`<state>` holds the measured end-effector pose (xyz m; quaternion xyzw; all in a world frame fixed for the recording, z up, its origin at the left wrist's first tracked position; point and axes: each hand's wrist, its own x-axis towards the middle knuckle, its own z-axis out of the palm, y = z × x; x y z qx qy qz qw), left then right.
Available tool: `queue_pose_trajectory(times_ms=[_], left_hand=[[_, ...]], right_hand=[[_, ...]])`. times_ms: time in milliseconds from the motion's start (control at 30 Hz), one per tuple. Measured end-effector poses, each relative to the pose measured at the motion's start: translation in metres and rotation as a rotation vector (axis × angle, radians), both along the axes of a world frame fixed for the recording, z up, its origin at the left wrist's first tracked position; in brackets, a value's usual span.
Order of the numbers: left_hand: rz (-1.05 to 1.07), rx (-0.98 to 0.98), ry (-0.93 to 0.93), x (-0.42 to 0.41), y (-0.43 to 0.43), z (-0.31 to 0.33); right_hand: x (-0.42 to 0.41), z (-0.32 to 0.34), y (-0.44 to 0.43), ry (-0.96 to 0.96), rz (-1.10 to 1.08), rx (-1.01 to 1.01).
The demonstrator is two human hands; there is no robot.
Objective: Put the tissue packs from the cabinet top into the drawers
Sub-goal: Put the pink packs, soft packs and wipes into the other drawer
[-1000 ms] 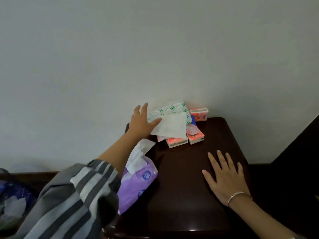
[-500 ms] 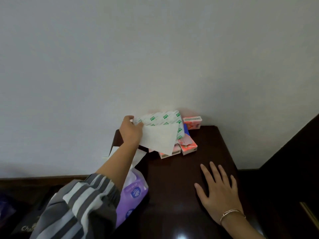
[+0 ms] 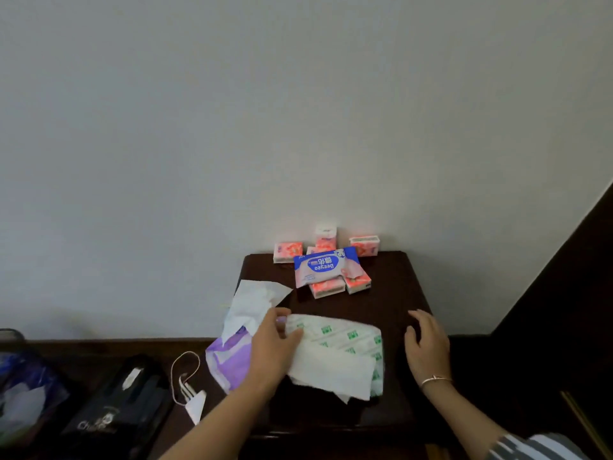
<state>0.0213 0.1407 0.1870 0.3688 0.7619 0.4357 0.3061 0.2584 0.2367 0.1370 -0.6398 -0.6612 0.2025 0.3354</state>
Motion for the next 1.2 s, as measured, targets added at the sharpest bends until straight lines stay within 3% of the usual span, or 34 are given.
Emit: queue_pose_trajectory(times_ms=[67,167,267,367,533,667,800,1000,1100,1200], left_hand=[[-0.085,-0.082,0.104,0.012,0.000,-0.007],[-0.176,-0.186,0.572,0.019,0.013,0.000],[-0.204,-0.084,0.797,0.012,0.040,0.016],[-0.282,-0.020,0.788,-0.013,0.078,0.025],[-0.356,-0.100,0.731,-0.044,0.147,0.016],[-0.626,-0.303,0.846,-0.044,0.180,0.009],[-0.698,-0.253,1.053,-0.044,0.187,-0.008],[-0.640,-0.093,0.607,-0.052,0.173,-0.005],[-0.696,0.055,0.610,-0.050,0.144,0.002],[-0.880,0.036,0.732,-0.040,0.109,-0.002]], right_hand=[[0.012,0.008,0.001,0.011,-0.010,0.028],[0.022,0.028,0.011,-0.033,0.057,0.087],[0.027,0.052,0.033,-0.144,0.172,0.102],[0.025,0.062,0.052,-0.218,0.222,0.068],[0.007,0.049,0.070,-0.317,0.318,-0.007],[-0.007,0.046,0.086,-0.304,0.336,-0.008],[-0.012,0.041,0.099,-0.235,0.340,0.030],[-0.015,0.036,0.103,-0.094,0.318,0.089],[-0.008,0.043,0.112,-0.052,0.239,0.164],[-0.008,0.050,0.124,-0.100,0.287,0.158]])
